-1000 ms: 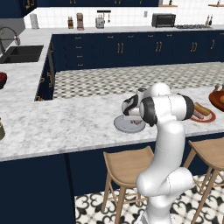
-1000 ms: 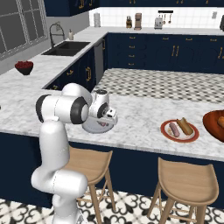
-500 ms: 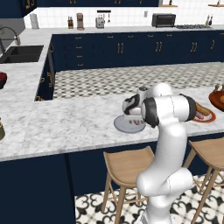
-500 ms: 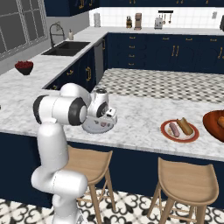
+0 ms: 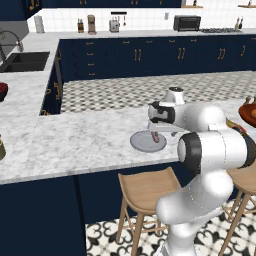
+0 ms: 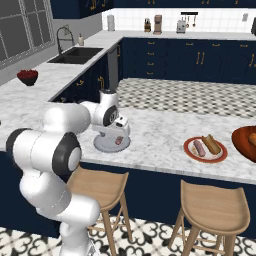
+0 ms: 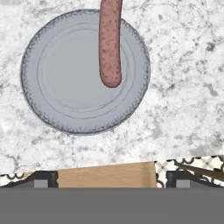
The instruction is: Place one bun and one sausage from the bowl on each plate.
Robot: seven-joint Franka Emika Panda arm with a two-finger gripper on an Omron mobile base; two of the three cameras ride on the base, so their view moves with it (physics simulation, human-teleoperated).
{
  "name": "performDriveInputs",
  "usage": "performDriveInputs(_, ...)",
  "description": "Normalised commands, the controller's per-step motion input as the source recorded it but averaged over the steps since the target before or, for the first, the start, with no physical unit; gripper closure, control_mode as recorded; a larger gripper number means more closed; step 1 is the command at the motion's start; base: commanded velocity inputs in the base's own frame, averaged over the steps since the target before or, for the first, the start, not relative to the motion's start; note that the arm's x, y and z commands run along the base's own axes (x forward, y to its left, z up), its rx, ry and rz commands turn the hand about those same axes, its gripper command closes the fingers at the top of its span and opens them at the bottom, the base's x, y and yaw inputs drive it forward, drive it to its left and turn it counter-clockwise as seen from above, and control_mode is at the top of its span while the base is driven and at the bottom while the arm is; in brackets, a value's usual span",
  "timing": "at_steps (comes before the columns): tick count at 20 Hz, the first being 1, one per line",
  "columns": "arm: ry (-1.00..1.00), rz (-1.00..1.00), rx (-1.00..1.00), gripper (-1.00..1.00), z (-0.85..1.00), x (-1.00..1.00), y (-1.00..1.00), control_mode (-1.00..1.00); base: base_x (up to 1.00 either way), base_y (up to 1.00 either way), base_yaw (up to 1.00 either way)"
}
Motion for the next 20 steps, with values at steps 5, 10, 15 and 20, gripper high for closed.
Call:
performDriveInputs(5,0.12,0.00,0.00,-1.00,0.88,-0.97,0.08,-1.00,0.00,0.00,0.00)
performDriveInputs(10,0.09,0.00,-0.01,-1.00,0.72,-0.84,0.27,-1.00,0.00,0.00,0.00)
performDriveInputs(15,0.01,0.00,0.00,-1.00,0.30,-0.57,0.04,-1.00,0.00,0.00,0.00)
performDriveInputs(20,-0.02,0.00,-0.01,-1.00,-0.03,-0.18,0.00,1.00,-0.63,-0.50,0.00)
